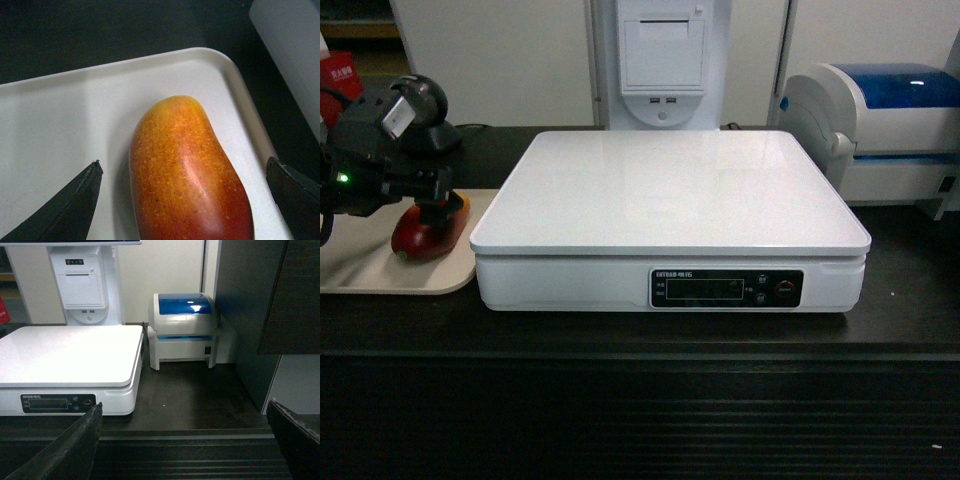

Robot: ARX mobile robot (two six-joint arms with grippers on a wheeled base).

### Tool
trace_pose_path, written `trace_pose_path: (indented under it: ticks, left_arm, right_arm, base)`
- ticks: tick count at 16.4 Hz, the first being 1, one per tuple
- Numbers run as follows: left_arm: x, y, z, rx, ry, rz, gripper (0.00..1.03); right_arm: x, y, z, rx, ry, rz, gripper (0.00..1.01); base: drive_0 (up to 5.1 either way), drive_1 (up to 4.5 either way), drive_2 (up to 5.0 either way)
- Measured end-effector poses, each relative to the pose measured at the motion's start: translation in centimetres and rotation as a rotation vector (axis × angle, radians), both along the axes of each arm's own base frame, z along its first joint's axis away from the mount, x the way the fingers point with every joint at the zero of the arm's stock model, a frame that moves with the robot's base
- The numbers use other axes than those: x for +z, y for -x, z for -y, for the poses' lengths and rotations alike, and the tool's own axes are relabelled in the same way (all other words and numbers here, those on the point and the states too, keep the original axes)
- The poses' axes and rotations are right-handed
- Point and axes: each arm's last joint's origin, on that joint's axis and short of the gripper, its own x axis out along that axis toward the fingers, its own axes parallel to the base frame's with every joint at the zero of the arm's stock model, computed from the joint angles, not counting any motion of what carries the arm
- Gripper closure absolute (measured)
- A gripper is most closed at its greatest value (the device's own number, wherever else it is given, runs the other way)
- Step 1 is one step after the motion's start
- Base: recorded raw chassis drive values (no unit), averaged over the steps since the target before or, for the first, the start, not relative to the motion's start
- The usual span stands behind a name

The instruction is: Place dark red mango on scale at checkout

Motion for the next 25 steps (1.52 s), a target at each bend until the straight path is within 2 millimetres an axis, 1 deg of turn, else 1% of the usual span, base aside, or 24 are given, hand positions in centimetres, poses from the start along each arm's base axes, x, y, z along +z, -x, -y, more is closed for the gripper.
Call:
trace_pose_path:
  ticks: [2,8,10,12,14,15,16,19,20,21,22,23,24,25]
  left_arm:
    - [-0.9,-0.6,-0.2,0.010,-0.018,-0.009,0.05]
    - [-2.3,-2.0,-0.7,0.010,-0.012,-0.039,0.05]
    - [-3.0,-2.2,-0.8,0.017,0.005,-0.054,0.05]
    - [-3.0,-2.2,-0.9,0.019,0.007,-0.057,0.07]
    - [-3.0,-2.4,-0.8,0.024,0.005,-0.050,0.29]
    - [-3.0,-2.4,-0.9,0.026,0.006,-0.048,0.37]
    - [-2.9,-2.4,-0.9,0.026,0.006,-0.045,0.39]
    - [-2.9,-2.3,-1.0,0.038,-0.003,-0.036,0.40]
    - [-1.7,-1.7,-1.0,0.048,-0.006,-0.017,0.40]
    - [0.9,-1.3,-0.8,0.058,0.005,0.038,0.40]
    - [3.0,-1.1,-0.5,0.071,0.012,0.076,0.40]
    - [6.2,-0.8,0.5,0.069,0.022,0.143,0.40]
    - [8.2,-0.5,1.7,0.059,0.043,0.182,0.40]
    - [10.3,0.0,4.0,0.026,0.075,0.219,0.40]
  right_arm:
    - [0.0,0.0,0.0,0.000,0.000,0.000,0.03]
    - [0.0,0.0,0.0,0.000,0.000,0.000,0.03]
    - [0.0,0.0,0.0,0.000,0.000,0.000,0.03]
    - [0.0,0.0,0.0,0.000,0.000,0.000,0.03]
    - [0.0,0.0,0.0,0.000,0.000,0.000,0.03]
    - [0.0,0.0,0.0,0.000,0.000,0.000,0.03]
    - [0.0,0.0,0.0,0.000,0.000,0.000,0.03]
    - [0.0,0.0,0.0,0.000,0.000,0.000,0.03]
    - [0.0,0.0,0.0,0.000,0.000,0.000,0.03]
    - [0.0,0.0,0.0,0.000,0.000,0.000,0.03]
    - [0.0,0.0,0.0,0.000,0.000,0.000,0.03]
    - [0.0,0.0,0.0,0.000,0.000,0.000,0.03]
    - [0.0,0.0,0.0,0.000,0.000,0.000,0.03]
    - [0.0,0.0,0.0,0.000,0.000,0.000,0.03]
  base:
    - [0.0,0.00,0.0]
    - [0.0,0.00,0.0]
    - [0.0,0.00,0.0]
    - [0.0,0.00,0.0]
    - [0.0,0.00,0.0]
    - [0.0,0.00,0.0]
    - [0.0,0.00,0.0]
    - [0.0,0.00,0.0]
    - [0.0,0.00,0.0]
    - [0.0,0.00,0.0]
    - [0.0,0.00,0.0]
    - [0.0,0.00,0.0]
    - [0.0,0.00,0.0]
    - [0.0,0.00,0.0]
